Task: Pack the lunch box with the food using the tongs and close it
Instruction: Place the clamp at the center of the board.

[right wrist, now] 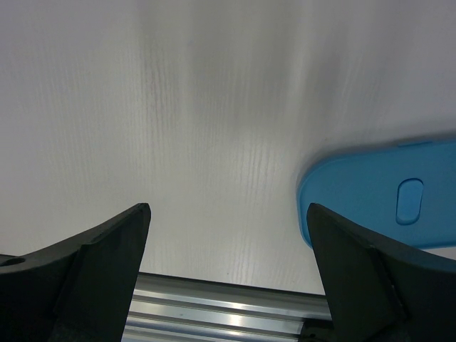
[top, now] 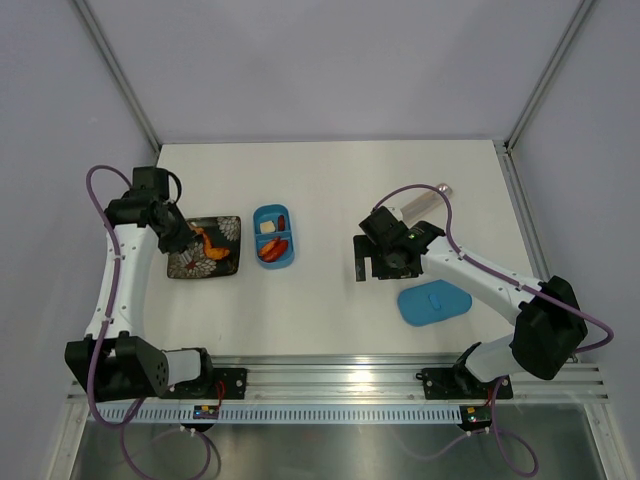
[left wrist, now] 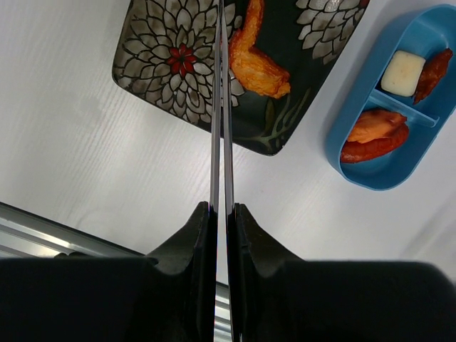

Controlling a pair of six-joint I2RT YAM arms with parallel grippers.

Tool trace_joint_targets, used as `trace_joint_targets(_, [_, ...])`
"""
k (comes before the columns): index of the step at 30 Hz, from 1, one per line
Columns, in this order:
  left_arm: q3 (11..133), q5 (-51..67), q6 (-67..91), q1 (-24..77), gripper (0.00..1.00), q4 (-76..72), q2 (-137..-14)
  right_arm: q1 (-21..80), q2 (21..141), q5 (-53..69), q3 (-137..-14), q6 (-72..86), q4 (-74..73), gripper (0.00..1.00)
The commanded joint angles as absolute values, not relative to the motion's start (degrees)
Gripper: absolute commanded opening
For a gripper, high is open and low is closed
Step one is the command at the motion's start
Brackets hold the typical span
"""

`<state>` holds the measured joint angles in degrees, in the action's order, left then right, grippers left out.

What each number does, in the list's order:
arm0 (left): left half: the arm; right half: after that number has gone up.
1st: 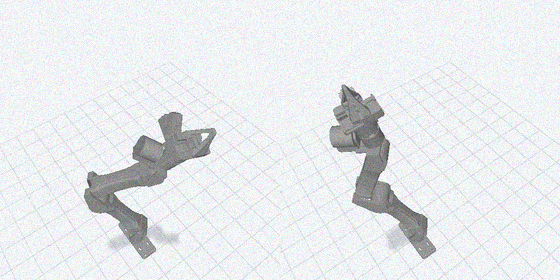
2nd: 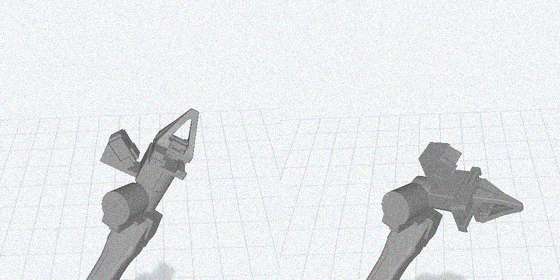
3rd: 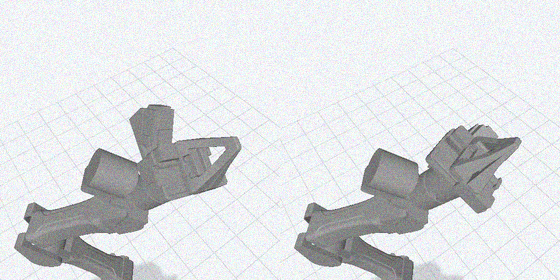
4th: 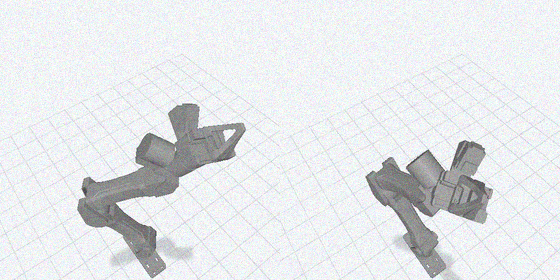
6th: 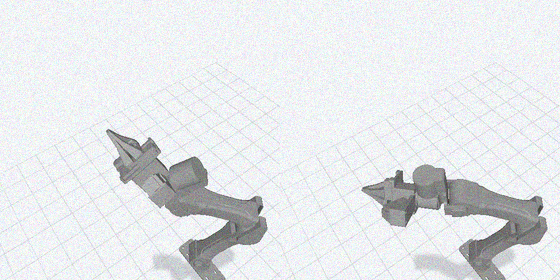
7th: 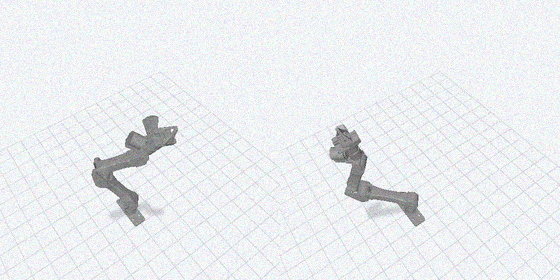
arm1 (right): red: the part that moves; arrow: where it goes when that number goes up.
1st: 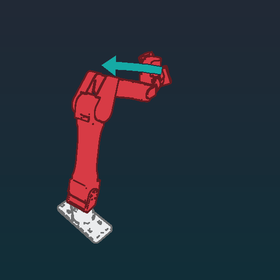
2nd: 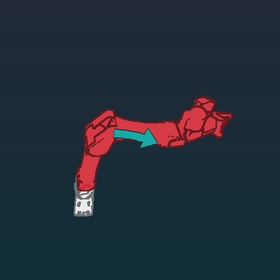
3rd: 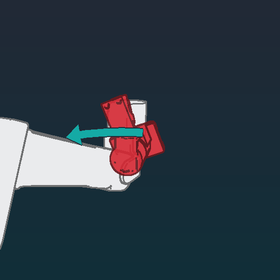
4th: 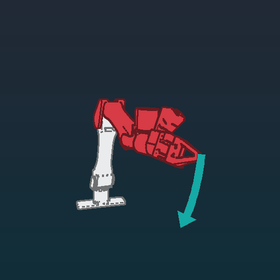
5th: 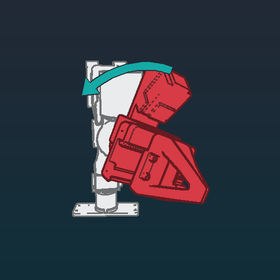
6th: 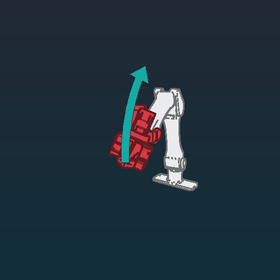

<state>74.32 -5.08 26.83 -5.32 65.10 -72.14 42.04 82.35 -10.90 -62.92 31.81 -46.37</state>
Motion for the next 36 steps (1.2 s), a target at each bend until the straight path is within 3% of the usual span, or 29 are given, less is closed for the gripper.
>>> trace_joint_targets(1, [72.77,-2.28,26.28,-5.71,0.02,61.00,-71.37,41.92,81.65,-11.34,-63.98,31.82,-45.97,0.99])
trace_joint_targets(7, [72.07,2.26,25.75,-5.63,0.06,59.15,-71.81,41.92,82.44,-11.07,-64.77,31.38,-46.05,1.00])
trace_joint_targets(26, [72.33,-0.97,25.40,-5.62,0.01,56.95,-68.82,41.92,82.79,-11.07,-65.22,31.99,-46.05,0.99])
trace_joint_targets(36, [69.01,18.34,20.22,-2.64,0.00,47.03,-63.11,41.92,82.35,-10.99,-64.78,32.26,-45.97,1.00])
